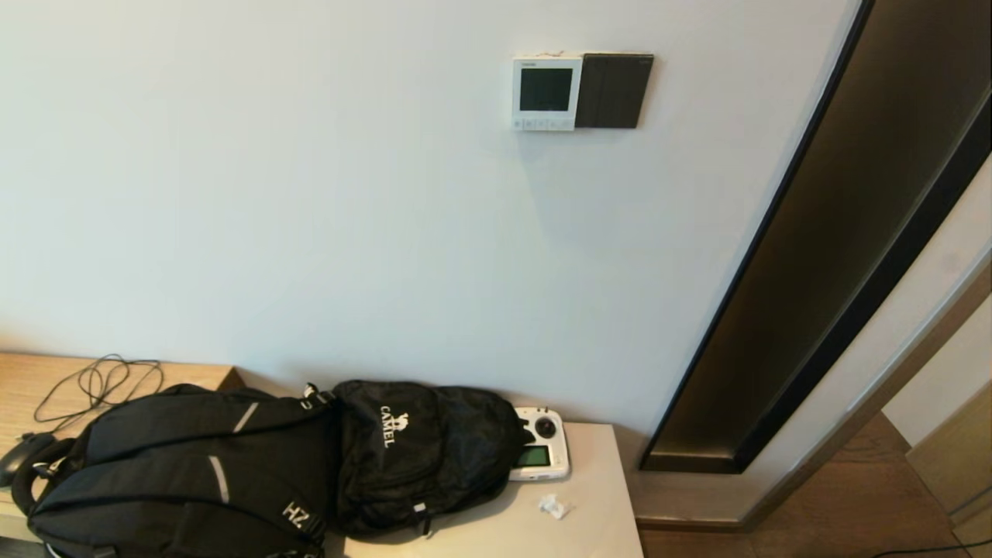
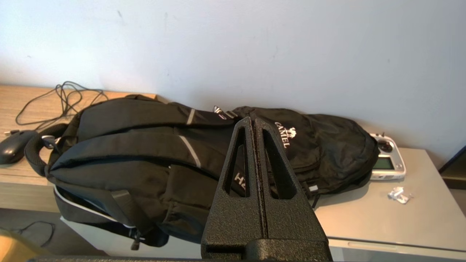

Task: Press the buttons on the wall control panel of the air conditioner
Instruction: Turn on the central air conditioner

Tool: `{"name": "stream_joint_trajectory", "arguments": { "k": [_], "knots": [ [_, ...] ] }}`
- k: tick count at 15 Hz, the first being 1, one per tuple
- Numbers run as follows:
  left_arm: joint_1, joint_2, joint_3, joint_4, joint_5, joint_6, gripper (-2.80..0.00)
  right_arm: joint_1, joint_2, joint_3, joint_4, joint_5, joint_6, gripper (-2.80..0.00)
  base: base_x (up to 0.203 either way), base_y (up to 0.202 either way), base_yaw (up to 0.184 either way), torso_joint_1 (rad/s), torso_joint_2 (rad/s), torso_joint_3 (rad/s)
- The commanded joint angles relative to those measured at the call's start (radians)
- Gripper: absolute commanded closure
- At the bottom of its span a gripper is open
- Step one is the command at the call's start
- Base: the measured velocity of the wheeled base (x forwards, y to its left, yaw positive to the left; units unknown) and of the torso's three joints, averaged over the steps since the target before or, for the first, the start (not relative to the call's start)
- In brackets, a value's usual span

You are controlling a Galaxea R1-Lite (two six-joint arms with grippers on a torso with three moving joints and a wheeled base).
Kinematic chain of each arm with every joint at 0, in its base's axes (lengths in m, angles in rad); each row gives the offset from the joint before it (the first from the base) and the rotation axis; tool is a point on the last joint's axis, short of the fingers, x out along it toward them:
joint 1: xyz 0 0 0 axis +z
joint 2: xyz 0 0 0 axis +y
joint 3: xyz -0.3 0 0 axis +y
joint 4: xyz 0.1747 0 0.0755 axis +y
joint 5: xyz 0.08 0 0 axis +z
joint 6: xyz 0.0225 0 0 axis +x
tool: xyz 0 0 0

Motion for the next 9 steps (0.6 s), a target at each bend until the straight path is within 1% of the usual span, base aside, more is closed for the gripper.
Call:
{"name": "stream_joint_trajectory", "arguments": {
  "k": [1,6,9],
  "knots": [
    [0.000,0.000,0.000,-0.001,0.001,0.000,0.00,0.000,0.031,-0.048,0.001,0.006,0.000,0.00,0.000,0.000,0.000,0.000,0.00,0.000],
    [0.000,0.000,0.000,-0.001,0.001,0.000,0.00,0.003,0.201,-0.192,0.009,0.013,-0.018,0.00,0.000,0.000,0.000,0.000,0.00,0.000],
    [0.000,0.000,0.000,-0.001,0.001,0.000,0.00,0.005,0.326,-0.313,0.003,0.014,-0.033,0.00,0.000,0.000,0.000,0.000,0.00,0.000]
  ]
}}
